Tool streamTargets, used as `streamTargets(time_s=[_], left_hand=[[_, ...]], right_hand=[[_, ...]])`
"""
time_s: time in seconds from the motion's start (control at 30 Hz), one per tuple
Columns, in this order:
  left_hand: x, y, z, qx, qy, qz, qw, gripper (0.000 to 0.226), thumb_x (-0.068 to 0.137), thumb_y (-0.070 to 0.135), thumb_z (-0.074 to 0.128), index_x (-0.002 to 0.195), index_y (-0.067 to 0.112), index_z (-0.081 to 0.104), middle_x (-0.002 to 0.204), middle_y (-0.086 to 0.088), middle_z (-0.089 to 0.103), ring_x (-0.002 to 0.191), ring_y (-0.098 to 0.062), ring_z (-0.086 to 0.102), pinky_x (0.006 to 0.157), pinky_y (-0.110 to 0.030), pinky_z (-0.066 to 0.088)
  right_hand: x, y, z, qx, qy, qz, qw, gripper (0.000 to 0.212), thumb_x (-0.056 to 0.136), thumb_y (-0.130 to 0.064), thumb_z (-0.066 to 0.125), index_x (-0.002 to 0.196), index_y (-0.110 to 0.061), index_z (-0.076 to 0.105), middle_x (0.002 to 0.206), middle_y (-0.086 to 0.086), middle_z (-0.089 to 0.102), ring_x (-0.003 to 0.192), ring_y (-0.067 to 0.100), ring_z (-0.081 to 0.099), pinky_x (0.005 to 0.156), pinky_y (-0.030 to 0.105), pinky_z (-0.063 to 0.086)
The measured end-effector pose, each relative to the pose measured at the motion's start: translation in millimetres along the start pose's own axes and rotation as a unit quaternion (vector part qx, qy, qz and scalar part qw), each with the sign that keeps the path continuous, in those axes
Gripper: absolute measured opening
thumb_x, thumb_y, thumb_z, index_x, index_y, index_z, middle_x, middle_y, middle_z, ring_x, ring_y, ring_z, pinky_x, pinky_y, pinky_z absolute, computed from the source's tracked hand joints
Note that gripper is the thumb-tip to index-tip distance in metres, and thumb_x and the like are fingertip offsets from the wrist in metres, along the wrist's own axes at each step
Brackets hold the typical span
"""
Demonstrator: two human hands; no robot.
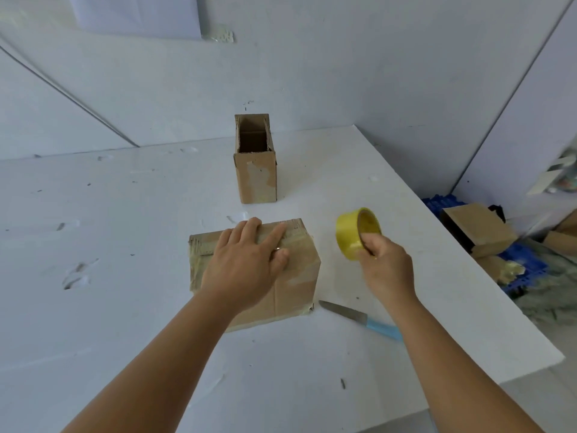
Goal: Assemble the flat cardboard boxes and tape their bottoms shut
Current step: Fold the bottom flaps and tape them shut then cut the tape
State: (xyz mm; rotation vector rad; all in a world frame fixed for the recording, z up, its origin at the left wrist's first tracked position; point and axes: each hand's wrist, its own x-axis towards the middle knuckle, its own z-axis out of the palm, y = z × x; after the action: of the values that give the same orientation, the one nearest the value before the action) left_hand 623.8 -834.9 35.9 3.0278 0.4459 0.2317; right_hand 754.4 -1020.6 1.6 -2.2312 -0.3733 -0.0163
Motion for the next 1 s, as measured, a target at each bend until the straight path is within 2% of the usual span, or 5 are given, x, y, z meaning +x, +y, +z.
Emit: streamTargets(time_s=[0.2,0.37,0.6,0.73,1.0], left_hand=[[-1.9,2.9,-4.8,-0.094,0.03,-0.041,0.994,0.072,0.095,0.054,0.031,0.149,0.011,0.012,0.153,-0.004,0.029,0.141,-0.017,0.023,0.115,-0.029,0.015],[-2.6,1.0,-5.5,-0.186,0.053,-0.062,0.979,0.074,0.091,0.049,0.047,0.148,0.012,0.016,0.15,-0.003,0.034,0.136,-0.017,0.031,0.111,-0.029,0.026],[-2.7,-13.6,-14.2,-0.452,0.167,-0.141,0.865,0.061,0.089,0.016,0.059,0.143,0.019,0.031,0.13,0.007,0.051,0.119,-0.002,0.048,0.098,-0.018,0.04],[-4.7,-14.2,-25.2,-0.54,0.192,-0.149,0.806,0.03,0.089,0.006,0.058,0.114,0.022,0.061,0.102,0.013,0.067,0.094,0.007,0.061,0.081,-0.008,0.046],[-0.5,-14.1,-30.5,-0.601,0.199,-0.224,0.741,0.007,0.083,0.021,0.07,0.079,0.016,0.072,0.075,0.004,0.071,0.069,-0.002,0.061,0.072,-0.019,0.051]], right_hand=[[-10.4,-82.2,0.6,0.128,0.032,-0.103,0.986,0.01,0.085,-0.019,0.064,0.095,-0.02,0.062,0.087,-0.016,0.064,0.083,-0.002,0.061,0.071,0.011,0.044],[-20.0,-107.3,34.2,0.139,0.027,-0.164,0.976,0.013,0.085,-0.02,0.066,0.089,-0.022,0.053,0.084,-0.014,0.062,0.082,0.003,0.059,0.07,0.019,0.047],[-20.7,-97.2,64.2,0.053,0.031,-0.238,0.969,0.015,0.082,-0.016,0.068,0.086,-0.013,0.054,0.081,-0.001,0.062,0.068,0.013,0.055,0.055,0.009,0.034],[-20.6,-95.6,66.3,0.035,0.034,-0.271,0.961,0.015,0.081,-0.015,0.069,0.086,-0.012,0.055,0.08,-0.002,0.061,0.067,0.011,0.051,0.055,0.007,0.031],[-18.6,-93.7,67.2,0.042,0.026,-0.287,0.957,0.017,0.081,-0.016,0.07,0.085,-0.013,0.054,0.079,-0.003,0.059,0.066,0.016,0.054,0.052,0.014,0.035]])
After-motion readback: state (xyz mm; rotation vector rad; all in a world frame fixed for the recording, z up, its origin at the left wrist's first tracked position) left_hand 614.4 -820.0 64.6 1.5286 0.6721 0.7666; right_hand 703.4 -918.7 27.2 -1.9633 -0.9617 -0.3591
